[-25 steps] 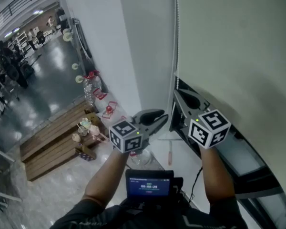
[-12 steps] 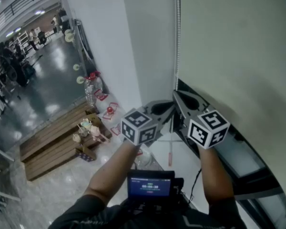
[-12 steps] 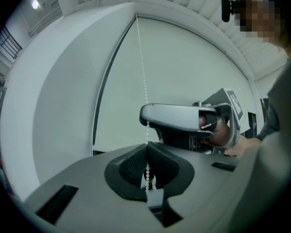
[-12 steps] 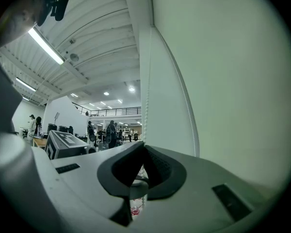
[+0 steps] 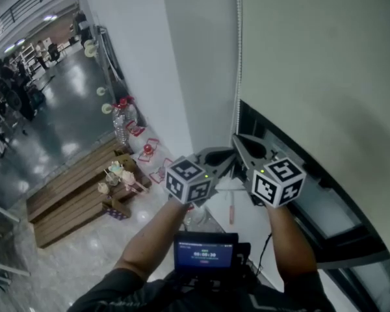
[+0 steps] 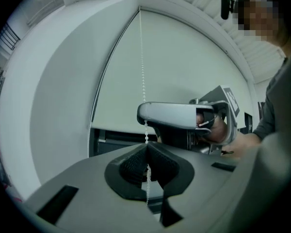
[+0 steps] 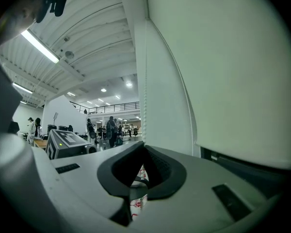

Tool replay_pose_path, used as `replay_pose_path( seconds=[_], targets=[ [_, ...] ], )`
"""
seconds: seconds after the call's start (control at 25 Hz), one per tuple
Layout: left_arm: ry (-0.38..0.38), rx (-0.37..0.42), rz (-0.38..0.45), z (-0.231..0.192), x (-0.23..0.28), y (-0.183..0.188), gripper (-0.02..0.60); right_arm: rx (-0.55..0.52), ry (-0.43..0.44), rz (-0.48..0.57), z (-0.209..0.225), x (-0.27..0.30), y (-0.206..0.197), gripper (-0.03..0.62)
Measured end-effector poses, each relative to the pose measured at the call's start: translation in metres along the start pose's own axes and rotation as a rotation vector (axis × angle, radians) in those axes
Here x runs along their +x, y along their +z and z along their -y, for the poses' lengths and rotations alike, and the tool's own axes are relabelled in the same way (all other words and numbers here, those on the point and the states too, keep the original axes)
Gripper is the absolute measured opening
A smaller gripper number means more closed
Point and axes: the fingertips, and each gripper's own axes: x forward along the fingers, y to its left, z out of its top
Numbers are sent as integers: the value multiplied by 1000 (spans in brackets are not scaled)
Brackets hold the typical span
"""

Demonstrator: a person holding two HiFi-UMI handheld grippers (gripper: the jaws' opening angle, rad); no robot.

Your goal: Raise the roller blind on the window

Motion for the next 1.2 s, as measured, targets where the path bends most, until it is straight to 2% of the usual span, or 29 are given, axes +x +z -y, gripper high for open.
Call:
replay_pose_path(
  seconds=[0.36, 0.6, 0.72, 0.8, 0.92, 1.04, 1.2],
  targets=[
    [-13, -52, -52, 2, -2, -49, 2, 32, -13, -61, -1, -4, -50, 2],
    [-31, -75, -54, 0, -7, -53, 3, 42, -13, -72, 2, -2, -54, 2],
    [-43, -86, -84, -7, -26, -53, 65, 49, -13, -71, 4, -4, -55, 2],
    [-24, -89, -60, -17, -43, -38, 67, 49, -12, -69, 4, -5, -54, 2],
    [8, -84, 55, -29, -59, 14, 67, 52, -6, -62, 1, -7, -53, 2],
    [-4, -31, 145, -23, -57, 72, 67, 54, 5, -57, -4, -8, -54, 2],
    [-31, 38, 184, -10, -40, 126, 75, 52, 10, -55, -7, -9, -54, 2]
  ],
)
